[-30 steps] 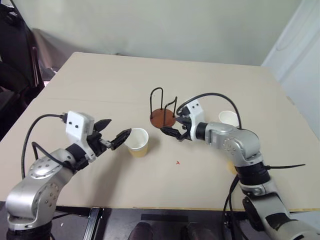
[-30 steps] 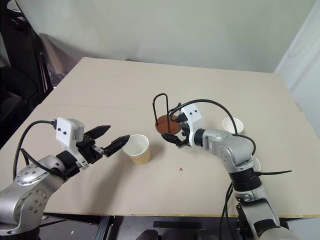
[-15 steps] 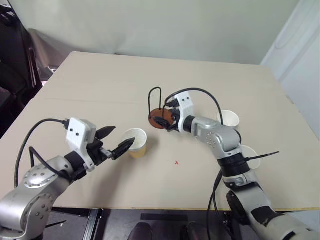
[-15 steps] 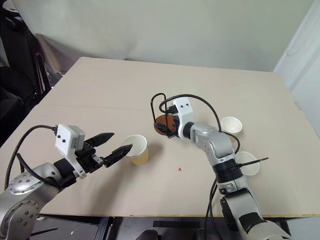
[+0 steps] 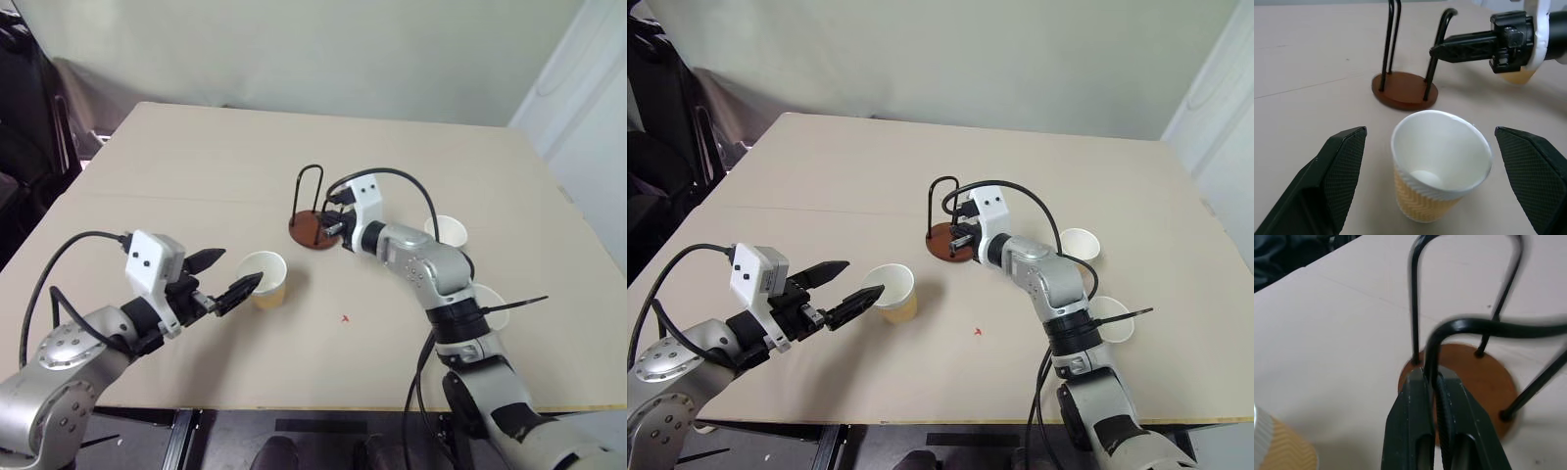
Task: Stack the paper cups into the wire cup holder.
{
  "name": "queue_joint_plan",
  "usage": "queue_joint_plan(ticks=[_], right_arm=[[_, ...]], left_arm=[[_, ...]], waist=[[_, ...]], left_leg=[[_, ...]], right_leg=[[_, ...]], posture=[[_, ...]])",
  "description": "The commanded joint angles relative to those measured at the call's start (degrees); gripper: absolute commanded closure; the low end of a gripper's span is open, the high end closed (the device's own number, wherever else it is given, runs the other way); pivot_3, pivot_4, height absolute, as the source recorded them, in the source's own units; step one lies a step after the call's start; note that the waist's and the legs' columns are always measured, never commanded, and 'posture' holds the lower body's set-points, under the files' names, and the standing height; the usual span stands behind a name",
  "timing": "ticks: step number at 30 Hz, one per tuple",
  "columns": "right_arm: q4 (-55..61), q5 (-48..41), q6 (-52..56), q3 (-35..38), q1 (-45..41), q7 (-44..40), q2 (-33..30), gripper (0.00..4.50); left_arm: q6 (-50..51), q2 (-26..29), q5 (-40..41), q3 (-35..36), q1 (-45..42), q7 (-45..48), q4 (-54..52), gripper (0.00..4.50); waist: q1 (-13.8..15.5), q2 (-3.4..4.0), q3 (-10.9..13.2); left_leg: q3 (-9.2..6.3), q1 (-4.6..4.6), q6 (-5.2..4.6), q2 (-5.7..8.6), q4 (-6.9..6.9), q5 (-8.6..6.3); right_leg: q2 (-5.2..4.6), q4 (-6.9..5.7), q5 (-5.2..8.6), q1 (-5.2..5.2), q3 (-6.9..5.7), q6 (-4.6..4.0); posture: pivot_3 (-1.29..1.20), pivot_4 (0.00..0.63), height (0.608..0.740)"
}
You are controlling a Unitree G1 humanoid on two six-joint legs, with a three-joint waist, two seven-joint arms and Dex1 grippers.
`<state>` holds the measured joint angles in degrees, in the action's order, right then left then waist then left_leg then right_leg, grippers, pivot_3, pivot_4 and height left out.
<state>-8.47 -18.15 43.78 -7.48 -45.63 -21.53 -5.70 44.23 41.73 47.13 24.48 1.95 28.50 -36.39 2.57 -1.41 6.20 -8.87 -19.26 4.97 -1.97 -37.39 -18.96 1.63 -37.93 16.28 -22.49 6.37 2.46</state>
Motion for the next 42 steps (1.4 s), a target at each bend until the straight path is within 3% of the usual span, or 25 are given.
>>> queue_joint_plan(ticks=[1, 13, 26, 42], right_arm=[[2.8, -0.2, 0.5, 1.1, 1.1, -2.7, -3.2, 4.49], [18.9, -4.7, 2.6, 0.1, 12.2, -23.7, -26.7, 4.49], [30.5, -11.2, 3.1, 0.0, 20.0, -35.4, -35.1, 4.49], [28.8, -7.2, -1.5, -3.7, 23.4, -37.1, -37.4, 4.49]], left_arm=[[-0.8, 0.5, 0.0, -0.1, -0.2, 0.5, -1.2, 0.0], [-1.1, 1.6, 0.2, -2.3, -2.7, 3.8, 1.3, 0.0], [-1.2, 4.0, 1.0, -3.3, 1.8, 10.5, -1.5, 0.0], [-1.4, 3.7, 0.1, -3.8, 2.1, 10.0, -1.5, 0.0]], waist=[[0.0, 0.0, 0.0], [0.8, 0.0, 0.0], [0.1, 0.0, 0.0], [-0.1, -0.01, 0.0]], left_leg=[[0.0, 0.0, 0.01, 0.0, 0.0, 0.0], [0.06, 0.1, 0.04, 0.01, -0.16, 0.02], [0.11, 0.21, 0.02, -0.01, -0.17, 0.02], [0.08, 0.33, -0.04, -0.02, -0.35, -0.01]], right_leg=[[0.0, -0.01, 0.0, 0.0, 0.0, 0.0], [0.0, -0.04, -0.01, 0.24, 0.06, 0.0], [0.1, 0.0, -0.02, 0.34, 0.1, 0.01], [0.11, -0.04, -0.03, 0.56, 0.11, 0.05]], posture=[[0.0, 0.15, 0.74], [0.0, 0.15, 0.74], [0.0, 0.15, 0.74], [0.0, 0.15, 0.74]])
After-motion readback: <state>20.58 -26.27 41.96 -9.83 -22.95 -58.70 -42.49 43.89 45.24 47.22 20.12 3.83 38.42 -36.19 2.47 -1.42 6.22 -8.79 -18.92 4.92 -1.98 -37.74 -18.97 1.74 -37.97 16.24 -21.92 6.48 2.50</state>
